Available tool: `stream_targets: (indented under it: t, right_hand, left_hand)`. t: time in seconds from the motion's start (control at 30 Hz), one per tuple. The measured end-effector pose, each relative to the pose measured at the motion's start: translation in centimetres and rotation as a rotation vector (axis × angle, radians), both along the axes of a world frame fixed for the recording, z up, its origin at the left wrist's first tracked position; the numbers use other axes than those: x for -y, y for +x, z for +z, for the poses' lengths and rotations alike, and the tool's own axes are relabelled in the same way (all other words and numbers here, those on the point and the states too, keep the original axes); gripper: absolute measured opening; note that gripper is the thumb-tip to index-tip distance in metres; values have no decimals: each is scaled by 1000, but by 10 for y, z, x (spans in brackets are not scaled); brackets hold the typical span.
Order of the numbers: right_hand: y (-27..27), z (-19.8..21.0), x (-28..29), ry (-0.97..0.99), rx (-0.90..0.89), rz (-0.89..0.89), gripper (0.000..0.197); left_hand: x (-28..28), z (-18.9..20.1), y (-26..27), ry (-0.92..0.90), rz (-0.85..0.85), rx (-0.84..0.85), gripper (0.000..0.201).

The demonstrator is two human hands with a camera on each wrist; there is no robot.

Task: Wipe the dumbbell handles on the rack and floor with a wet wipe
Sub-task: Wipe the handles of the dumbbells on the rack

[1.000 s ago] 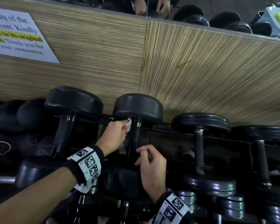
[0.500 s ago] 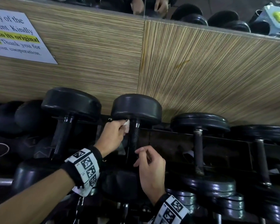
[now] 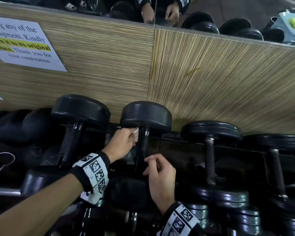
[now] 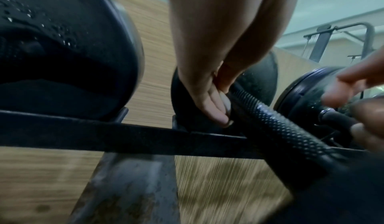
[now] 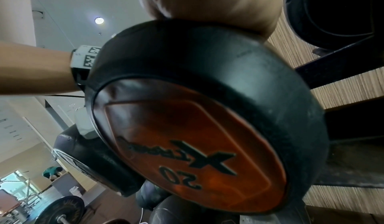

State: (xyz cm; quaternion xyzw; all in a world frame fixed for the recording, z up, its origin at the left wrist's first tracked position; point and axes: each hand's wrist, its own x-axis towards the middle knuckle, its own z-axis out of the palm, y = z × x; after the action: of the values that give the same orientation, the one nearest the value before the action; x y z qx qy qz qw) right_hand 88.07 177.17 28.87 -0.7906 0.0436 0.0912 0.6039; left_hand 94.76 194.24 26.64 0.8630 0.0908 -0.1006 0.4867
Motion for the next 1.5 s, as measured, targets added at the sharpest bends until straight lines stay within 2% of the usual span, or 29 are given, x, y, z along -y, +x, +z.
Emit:
stream_targets:
  t: [0.1,0.2,0.27,0.33,0.37,0.47,0.57,0.63,0.7,0.77,0.8,0.9,1.03,1.23,1.33,1.5]
  right_hand:
    - [0,-3,1,-11,44,4,23]
    - [2,-6,0,-1,61,-2,12]
    - [7,-7,1,87,19,40,26]
    - [17,-8,3,158,-6,158,41]
    - [21,-8,4,166,-12,220,40]
    - [28,-3,4,172,-52,364,30]
    - [34,3,5,270,-99,308,14]
    - [44,2,11,266,-165,138,12]
    - [58,-8,21,180,-215,6,13]
    - [69,-24,24,54,-253,-25,19]
    - [73,-33,22,-7,-277,-15,23]
    - [85,-53,9,-119,-354,94,19]
    - [101,-52,-8,-208,-230,251,19]
    - [93,-45,4,-256,-112,300,21]
    - [79,-34,10,-260,-65,329,31]
    - [92,-39,-7,-359,-143,355,25]
  left_hand:
    - [0,16,-12,95,-15,125,19]
    - [1,35,-29,121,-62,205,19]
    - [2,47,-43,95,-72,230,18]
    - [3,57,-57,18,-40,201,13]
    - [4,63,-64,-36,-8,189,11]
    - [5,76,-79,-189,102,147,16]
    - [-11,75,-92,-201,135,71,18]
    - [-41,66,-102,9,207,135,15]
    - [-80,58,-114,378,293,228,13]
    - [-109,54,-127,653,382,182,9]
    - [-117,52,-132,670,440,108,11]
    - [-119,49,-136,544,536,20,14]
    - [-117,52,-132,482,557,6,12]
    - [-118,51,-133,470,595,-8,8]
    - [-117,53,-132,468,601,-50,8]
    - [-116,54,-132,474,601,-68,7]
